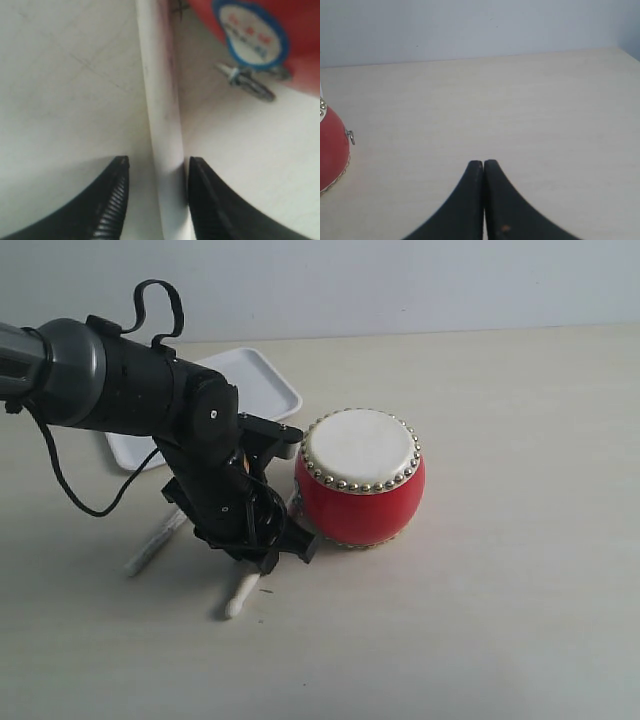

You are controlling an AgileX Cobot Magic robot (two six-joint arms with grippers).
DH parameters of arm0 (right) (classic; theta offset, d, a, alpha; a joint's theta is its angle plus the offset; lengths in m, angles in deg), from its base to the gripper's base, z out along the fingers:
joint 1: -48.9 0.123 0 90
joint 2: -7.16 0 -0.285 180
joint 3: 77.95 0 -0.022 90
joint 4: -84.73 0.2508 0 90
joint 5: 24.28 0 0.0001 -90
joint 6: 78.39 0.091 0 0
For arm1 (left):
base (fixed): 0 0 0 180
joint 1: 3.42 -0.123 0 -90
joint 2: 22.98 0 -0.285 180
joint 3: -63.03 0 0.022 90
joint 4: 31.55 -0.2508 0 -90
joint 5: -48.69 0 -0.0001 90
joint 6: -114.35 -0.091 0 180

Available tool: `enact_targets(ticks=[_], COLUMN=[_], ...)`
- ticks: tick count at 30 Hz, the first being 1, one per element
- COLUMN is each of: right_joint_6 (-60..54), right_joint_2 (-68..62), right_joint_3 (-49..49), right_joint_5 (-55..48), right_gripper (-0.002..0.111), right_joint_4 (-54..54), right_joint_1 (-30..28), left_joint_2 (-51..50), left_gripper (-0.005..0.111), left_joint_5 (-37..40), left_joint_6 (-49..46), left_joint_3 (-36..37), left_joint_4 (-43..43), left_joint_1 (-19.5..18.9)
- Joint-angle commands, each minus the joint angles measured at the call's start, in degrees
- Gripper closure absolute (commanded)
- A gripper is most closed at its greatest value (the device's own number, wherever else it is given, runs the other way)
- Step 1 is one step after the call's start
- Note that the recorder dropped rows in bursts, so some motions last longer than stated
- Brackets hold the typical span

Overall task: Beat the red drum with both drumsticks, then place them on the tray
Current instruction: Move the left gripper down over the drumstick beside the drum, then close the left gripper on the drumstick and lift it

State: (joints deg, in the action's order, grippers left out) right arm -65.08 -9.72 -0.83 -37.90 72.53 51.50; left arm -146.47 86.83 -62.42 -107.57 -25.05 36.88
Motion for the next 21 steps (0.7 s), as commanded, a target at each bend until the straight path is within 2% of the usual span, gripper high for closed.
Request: enact_targets(ticks=[1,8,10,14,15,21], right_joint_6=[0.1,0.0,0.0,0.0,0.0,0.0], right_joint_2=[0.3,0.3,0.3,0.3,0.3,0.3], right_joint_3=[0.1,0.1,0.1,0.1,0.1,0.1], right_joint_5=[0.8,0.8,0.8,0.8,0.8,0.8], right_gripper=[0.108,0.108,0.108,0.108,0.108,0.108], right_joint_4=[0.0,0.0,0.0,0.0,0.0,0.0], right_joint_1=[0.3,0.3,0.3,0.3,0.3,0.3], left_joint_2=[-0.2,-2.3,-2.3,-2.2,-2.2,-1.8], left_gripper=[0.068,0.069,0.074,0.102,0.107,0.107], left_joint_5=[1.6,1.7,1.5,1.2,1.2,1.0], left_joint_6=[0.3,0.3,0.3,0.3,0.3,0.7], left_joint_3=[-0.3,-0.3,-0.3,-0.3,-0.3,-0.3], left_joint_4=[-0.1,-0.1,-0.1,-0.1,-0.1,-0.1], left_joint_1=[0.4,0.4,0.4,0.4,0.4,0.3])
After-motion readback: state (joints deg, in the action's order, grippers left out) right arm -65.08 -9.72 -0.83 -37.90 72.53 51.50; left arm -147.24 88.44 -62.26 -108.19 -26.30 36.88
